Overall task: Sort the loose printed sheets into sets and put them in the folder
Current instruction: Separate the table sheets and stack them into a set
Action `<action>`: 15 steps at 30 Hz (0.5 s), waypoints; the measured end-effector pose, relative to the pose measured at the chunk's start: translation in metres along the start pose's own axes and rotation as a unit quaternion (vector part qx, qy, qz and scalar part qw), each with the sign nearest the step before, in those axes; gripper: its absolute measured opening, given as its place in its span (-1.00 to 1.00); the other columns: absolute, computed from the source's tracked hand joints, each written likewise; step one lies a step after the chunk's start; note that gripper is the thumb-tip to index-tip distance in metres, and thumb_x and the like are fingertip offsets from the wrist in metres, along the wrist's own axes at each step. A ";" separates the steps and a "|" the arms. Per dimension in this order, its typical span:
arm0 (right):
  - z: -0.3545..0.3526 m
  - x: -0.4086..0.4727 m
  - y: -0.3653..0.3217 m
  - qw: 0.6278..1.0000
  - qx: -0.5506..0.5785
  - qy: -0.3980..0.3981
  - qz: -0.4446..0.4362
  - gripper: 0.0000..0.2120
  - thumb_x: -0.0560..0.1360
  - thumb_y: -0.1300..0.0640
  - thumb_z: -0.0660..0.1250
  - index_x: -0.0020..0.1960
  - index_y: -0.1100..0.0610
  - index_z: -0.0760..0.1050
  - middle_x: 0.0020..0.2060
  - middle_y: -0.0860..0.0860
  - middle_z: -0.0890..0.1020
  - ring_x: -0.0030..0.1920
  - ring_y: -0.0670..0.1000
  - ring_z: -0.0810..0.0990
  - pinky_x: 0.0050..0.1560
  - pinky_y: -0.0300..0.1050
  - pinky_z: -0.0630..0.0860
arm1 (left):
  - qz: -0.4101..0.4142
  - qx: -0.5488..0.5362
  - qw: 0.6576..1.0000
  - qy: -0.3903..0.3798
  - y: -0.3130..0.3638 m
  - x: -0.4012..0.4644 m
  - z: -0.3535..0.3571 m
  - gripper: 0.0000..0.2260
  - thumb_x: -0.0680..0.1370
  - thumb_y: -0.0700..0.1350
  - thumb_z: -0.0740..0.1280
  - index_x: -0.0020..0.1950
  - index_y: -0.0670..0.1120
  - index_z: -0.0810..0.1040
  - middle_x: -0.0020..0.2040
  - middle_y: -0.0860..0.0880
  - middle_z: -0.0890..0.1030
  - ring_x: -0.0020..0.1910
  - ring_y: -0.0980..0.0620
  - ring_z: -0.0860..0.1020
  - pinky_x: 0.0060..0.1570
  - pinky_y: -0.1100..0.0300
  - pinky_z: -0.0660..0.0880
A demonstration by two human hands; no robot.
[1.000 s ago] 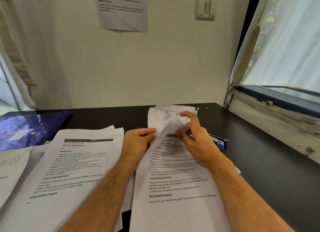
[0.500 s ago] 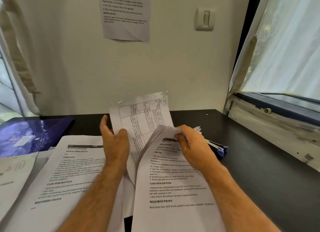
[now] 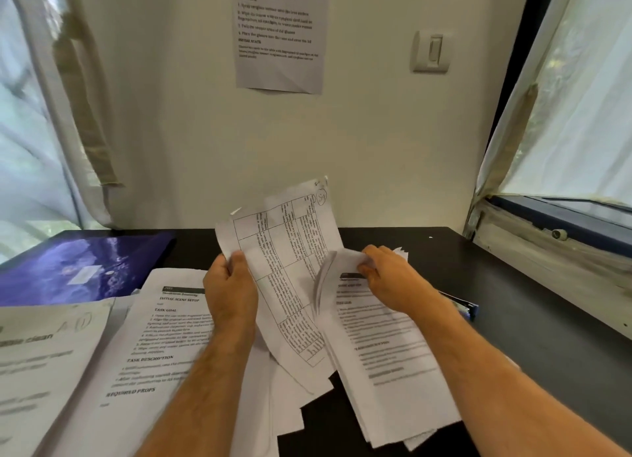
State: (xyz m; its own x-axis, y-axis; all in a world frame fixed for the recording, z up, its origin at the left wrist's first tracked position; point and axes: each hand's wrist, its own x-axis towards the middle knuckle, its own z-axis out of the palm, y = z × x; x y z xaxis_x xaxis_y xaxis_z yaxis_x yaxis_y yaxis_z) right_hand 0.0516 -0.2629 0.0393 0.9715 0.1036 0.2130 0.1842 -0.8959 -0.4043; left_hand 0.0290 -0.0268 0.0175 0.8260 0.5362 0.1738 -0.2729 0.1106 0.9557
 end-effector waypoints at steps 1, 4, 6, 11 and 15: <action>0.003 0.001 -0.002 1.000 0.011 0.000 -0.004 -0.67 0.65 0.07 0.23 0.39 -0.04 0.32 0.31 -0.01 0.43 0.22 0.01 0.50 0.24 -0.04 0.48 | 0.000 0.000 1.000 0.001 -0.001 0.001 -0.001 -0.82 0.69 -0.01 0.19 -0.06 0.05 0.53 -0.20 0.01 0.64 -0.30 0.07 0.62 -0.37 0.18 0.56; 0.008 0.001 -0.014 0.997 0.054 0.047 -0.019 -0.35 0.59 0.20 0.32 0.57 -0.06 0.10 0.56 -0.08 0.13 0.43 0.09 0.39 0.39 0.05 0.39 | -0.007 0.001 1.000 0.001 -0.002 0.003 -0.002 -0.82 0.68 -0.01 0.20 -0.03 0.03 0.56 -0.21 0.01 0.65 -0.31 0.07 0.63 -0.39 0.20 0.56; 0.011 0.002 -0.025 0.993 0.078 0.085 -0.034 -0.32 0.58 0.22 0.33 0.57 -0.08 0.08 0.57 -0.11 0.09 0.42 0.06 0.41 0.38 0.00 0.38 | -0.009 0.000 1.000 0.000 -0.002 0.003 -0.003 -0.82 0.68 -0.01 0.20 -0.05 0.04 0.55 -0.21 0.01 0.65 -0.31 0.07 0.63 -0.40 0.20 0.55; 0.012 0.005 -0.056 0.972 0.105 0.167 -0.127 -0.40 0.60 0.24 0.29 0.54 -0.07 0.14 0.54 -0.16 0.11 0.24 -0.01 0.53 0.24 -0.03 0.57 | 0.011 0.005 1.000 -0.008 0.000 0.003 -0.004 -0.81 0.69 -0.01 0.20 -0.07 0.06 0.53 -0.18 -0.01 0.65 -0.27 0.04 0.64 -0.36 0.15 0.58; -0.006 0.015 -0.087 0.947 0.127 0.212 -0.207 -0.38 0.64 0.20 0.24 0.58 -0.12 0.07 0.59 -0.17 0.03 0.32 -0.21 0.26 0.13 -0.39 0.35 | 0.080 0.039 0.995 -0.049 0.005 0.001 -0.003 -0.84 0.68 0.01 0.19 0.00 0.08 0.54 -0.14 0.06 0.65 -0.23 0.08 0.66 -0.33 0.24 0.60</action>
State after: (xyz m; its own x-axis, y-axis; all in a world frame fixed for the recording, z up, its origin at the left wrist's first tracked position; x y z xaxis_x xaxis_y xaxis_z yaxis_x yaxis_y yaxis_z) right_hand 0.0493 -0.1855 0.0829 0.6713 0.1928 0.7157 0.6187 -0.6774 -0.3979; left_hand 0.0267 -0.0229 0.0213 0.8198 0.4578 0.3441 -0.3690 -0.0371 0.9287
